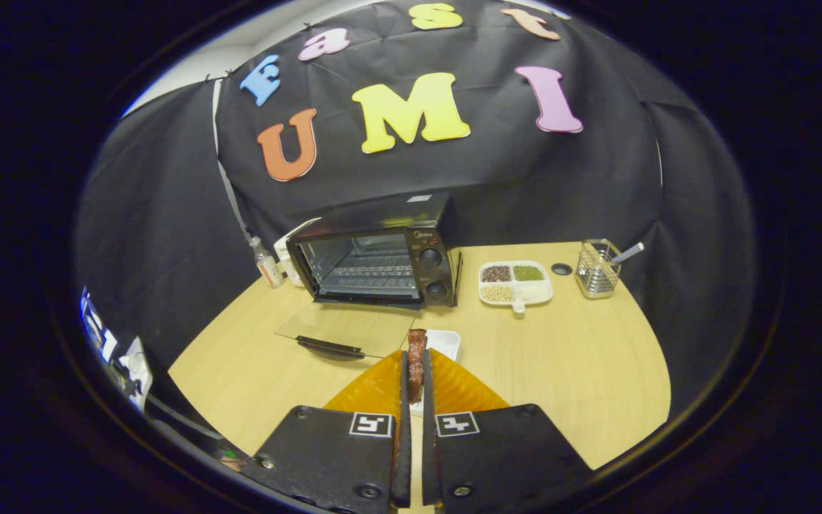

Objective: Open the toaster oven, put the food inside, and close the toaster oven door.

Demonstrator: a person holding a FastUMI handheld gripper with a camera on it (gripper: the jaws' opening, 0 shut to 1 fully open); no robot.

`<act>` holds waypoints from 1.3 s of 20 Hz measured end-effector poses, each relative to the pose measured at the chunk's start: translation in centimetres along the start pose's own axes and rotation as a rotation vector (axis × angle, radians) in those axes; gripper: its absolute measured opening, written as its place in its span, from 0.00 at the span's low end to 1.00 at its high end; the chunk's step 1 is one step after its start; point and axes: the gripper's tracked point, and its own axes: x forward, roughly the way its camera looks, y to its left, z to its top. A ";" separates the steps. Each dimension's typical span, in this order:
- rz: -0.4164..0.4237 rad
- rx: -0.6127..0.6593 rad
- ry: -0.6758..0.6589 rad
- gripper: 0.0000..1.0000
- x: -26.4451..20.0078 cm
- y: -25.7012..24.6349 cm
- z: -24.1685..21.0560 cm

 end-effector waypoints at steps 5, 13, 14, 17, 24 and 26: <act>0.013 -0.042 -0.034 0.09 0.9 4.0 1.4; 0.037 -0.091 -0.023 0.08 5.7 10.1 1.0; 0.037 -0.091 -0.021 0.08 6.5 10.8 1.1; 0.039 -0.085 -0.025 0.09 8.5 12.8 1.9; 0.160 0.149 -0.093 0.09 13.8 16.5 5.3; 0.190 0.285 -0.105 0.08 15.8 16.4 6.0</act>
